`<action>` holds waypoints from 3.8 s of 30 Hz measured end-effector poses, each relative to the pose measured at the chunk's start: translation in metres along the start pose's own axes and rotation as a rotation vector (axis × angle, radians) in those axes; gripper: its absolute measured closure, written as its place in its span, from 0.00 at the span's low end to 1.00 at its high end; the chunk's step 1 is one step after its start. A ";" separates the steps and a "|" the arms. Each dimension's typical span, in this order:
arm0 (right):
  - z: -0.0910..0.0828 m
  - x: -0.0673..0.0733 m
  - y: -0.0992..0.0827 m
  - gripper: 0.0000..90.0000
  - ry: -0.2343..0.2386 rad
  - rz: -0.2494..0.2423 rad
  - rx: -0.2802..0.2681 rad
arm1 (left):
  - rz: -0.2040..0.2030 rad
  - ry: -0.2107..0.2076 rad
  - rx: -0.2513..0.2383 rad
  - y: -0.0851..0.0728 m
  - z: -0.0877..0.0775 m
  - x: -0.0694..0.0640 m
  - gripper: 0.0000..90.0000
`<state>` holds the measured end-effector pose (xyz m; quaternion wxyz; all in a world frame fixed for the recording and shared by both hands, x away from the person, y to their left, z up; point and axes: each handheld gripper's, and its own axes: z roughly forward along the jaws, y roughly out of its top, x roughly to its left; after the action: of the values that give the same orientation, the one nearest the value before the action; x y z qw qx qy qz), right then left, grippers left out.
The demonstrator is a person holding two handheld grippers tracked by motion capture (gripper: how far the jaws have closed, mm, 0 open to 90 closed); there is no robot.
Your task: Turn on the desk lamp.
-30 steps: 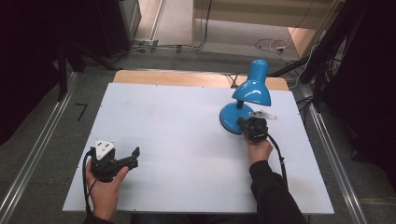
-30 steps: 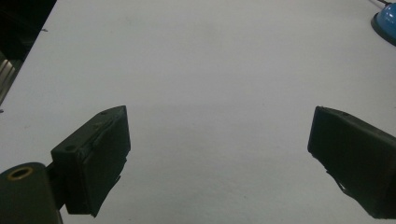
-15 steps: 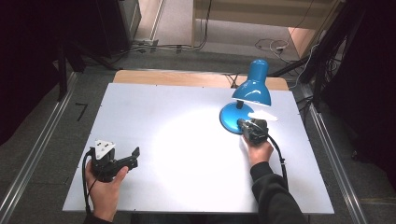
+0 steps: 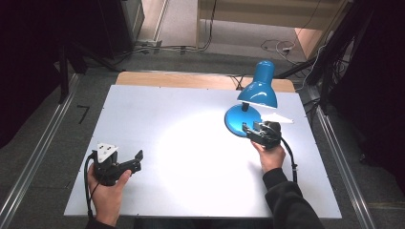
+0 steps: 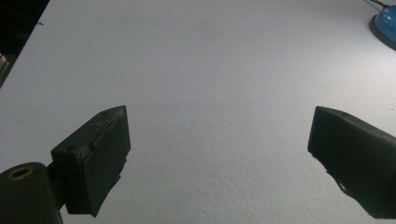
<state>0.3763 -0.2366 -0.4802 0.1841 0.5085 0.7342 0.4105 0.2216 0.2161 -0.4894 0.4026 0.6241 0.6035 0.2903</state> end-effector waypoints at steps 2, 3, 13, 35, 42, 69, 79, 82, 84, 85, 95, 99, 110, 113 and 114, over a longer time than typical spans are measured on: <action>0.000 0.000 0.000 0.28 0.014 0.004 0.035 | -0.005 0.003 0.000 0.000 0.000 0.001 0.07; -0.001 0.000 -0.001 0.28 0.016 -0.009 0.047 | -0.007 0.002 0.000 0.000 0.000 0.001 0.07; -0.021 -0.003 -0.008 0.17 0.046 -0.039 0.033 | -0.018 -0.001 0.006 -0.001 0.001 0.001 0.07; -0.052 -0.012 -0.028 0.13 0.023 -0.060 0.026 | -0.030 0.000 0.016 -0.002 0.001 0.003 0.07; -0.063 -0.015 -0.032 0.14 0.015 -0.058 0.015 | -0.031 0.004 0.012 -0.001 0.000 0.003 0.08; -0.092 -0.051 -0.056 0.14 -0.029 0.002 0.008 | -0.037 0.016 0.016 -0.002 -0.001 0.006 0.08; -0.105 -0.065 -0.066 0.14 -0.059 0.028 0.001 | -0.040 0.019 0.015 -0.003 -0.001 0.008 0.08; -0.108 -0.068 -0.068 0.14 -0.063 0.036 0.000 | -0.043 0.017 0.016 -0.003 -0.002 0.009 0.08; -0.110 -0.070 -0.070 0.14 -0.063 0.040 -0.002 | -0.055 0.018 0.012 -0.003 -0.002 0.010 0.08; -0.111 -0.071 -0.070 0.14 -0.063 0.042 -0.001 | -0.056 0.017 0.013 -0.003 -0.002 0.010 0.08; -0.122 -0.080 -0.078 0.14 -0.078 0.061 -0.008 | -0.072 0.024 0.026 -0.006 -0.005 0.018 0.08; -0.125 -0.082 -0.081 0.14 -0.083 0.069 -0.006 | -0.072 0.027 0.026 -0.007 -0.006 0.019 0.08; -0.132 -0.087 -0.085 0.14 -0.098 0.081 -0.010 | -0.073 0.032 0.031 -0.010 -0.011 0.023 0.08; -0.134 -0.089 -0.086 0.14 -0.104 0.083 -0.011 | -0.073 0.034 0.029 -0.010 -0.012 0.025 0.08; -0.135 -0.089 -0.087 0.14 -0.107 0.087 -0.012 | -0.074 0.035 0.028 -0.010 -0.012 0.025 0.08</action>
<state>0.2688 -0.3854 -0.4815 0.2081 0.5601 0.6979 0.3948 0.2082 0.2423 -0.4951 0.3935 0.6018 0.6372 0.2775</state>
